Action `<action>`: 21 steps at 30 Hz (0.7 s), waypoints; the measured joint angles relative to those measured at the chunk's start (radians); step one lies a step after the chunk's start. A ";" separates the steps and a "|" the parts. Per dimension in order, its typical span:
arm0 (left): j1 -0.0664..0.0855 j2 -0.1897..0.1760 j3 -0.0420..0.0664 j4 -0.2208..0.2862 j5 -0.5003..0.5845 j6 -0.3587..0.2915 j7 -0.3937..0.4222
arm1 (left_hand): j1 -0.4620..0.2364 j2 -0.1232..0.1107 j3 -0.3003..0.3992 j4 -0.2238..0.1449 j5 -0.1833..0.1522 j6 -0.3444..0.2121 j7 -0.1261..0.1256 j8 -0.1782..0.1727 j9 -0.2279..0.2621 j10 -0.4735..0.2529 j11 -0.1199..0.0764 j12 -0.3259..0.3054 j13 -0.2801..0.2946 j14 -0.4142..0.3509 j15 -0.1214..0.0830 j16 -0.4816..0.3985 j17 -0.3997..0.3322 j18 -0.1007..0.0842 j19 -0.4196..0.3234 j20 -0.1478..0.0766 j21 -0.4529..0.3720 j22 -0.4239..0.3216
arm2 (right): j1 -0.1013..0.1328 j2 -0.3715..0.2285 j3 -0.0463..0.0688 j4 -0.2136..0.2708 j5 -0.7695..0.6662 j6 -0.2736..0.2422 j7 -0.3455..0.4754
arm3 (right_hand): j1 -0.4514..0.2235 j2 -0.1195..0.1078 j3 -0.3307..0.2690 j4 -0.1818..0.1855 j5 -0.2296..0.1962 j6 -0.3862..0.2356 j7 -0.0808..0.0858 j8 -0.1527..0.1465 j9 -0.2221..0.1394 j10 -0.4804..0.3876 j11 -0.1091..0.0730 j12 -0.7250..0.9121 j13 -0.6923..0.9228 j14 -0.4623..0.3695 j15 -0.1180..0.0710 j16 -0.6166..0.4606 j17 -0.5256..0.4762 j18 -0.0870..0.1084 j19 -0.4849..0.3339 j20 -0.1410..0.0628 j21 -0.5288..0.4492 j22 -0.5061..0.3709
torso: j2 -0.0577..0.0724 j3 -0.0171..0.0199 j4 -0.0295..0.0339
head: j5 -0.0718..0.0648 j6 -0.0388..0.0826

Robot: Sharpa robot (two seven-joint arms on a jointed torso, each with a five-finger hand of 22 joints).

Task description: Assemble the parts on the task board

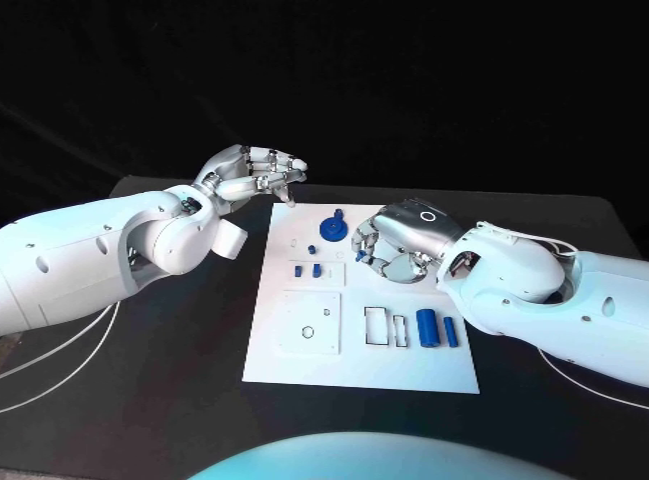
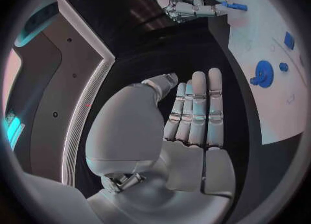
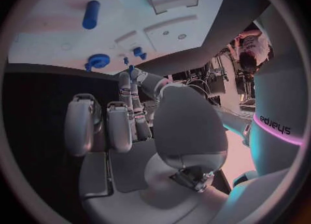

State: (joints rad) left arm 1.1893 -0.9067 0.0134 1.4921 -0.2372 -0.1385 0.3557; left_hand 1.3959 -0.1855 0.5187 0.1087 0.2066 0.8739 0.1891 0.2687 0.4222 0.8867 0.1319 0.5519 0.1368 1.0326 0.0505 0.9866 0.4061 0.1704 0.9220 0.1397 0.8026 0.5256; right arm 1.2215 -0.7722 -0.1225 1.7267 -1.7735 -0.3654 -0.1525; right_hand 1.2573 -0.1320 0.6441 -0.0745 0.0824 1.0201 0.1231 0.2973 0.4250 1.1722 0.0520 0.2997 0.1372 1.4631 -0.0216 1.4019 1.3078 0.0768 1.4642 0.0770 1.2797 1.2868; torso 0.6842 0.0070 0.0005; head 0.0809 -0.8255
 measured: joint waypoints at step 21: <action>0.002 0.040 0.000 -0.022 -0.001 -0.002 -0.002 | 0.000 0.000 0.000 0.000 0.000 0.000 0.000 0.000 0.001 0.000 0.000 0.000 0.000 0.000 0.000 0.000 0.000 0.000 0.000 0.000 -0.004 0.000 | -0.090 0.108 -0.021 -0.039 0.006 0.017 0.010 | 0.000 0.000 0.000 0.000 0.005 -0.001 0.000 -0.003 0.000 0.000 0.000 0.000 0.001 0.000 0.000 0.000 0.000 0.000 0.000 0.000 0.000 -0.006 | -0.002 -0.0043 0.0010 | 0.088 -0.046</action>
State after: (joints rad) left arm 1.1911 -0.8665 0.0131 1.4702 -0.2378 -0.1402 0.3538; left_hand 1.3959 -0.1855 0.5187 0.1088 0.2066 0.8740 0.1891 0.2687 0.4230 0.8864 0.1322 0.5519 0.1369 1.0326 0.0504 0.9866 0.4062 0.1704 0.9220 0.1397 0.7986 0.5258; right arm 1.1320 -0.6643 -0.1434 1.6875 -1.7675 -0.3483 -0.1424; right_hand 1.2575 -0.1322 0.6441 -0.0745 0.0872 1.0194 0.1231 0.2945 0.4246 1.1722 0.0521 0.2997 0.1379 1.4631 -0.0216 1.4018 1.3076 0.0767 1.4642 0.0770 1.2796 1.2813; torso 0.6821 0.0027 0.0014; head 0.1694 -0.8714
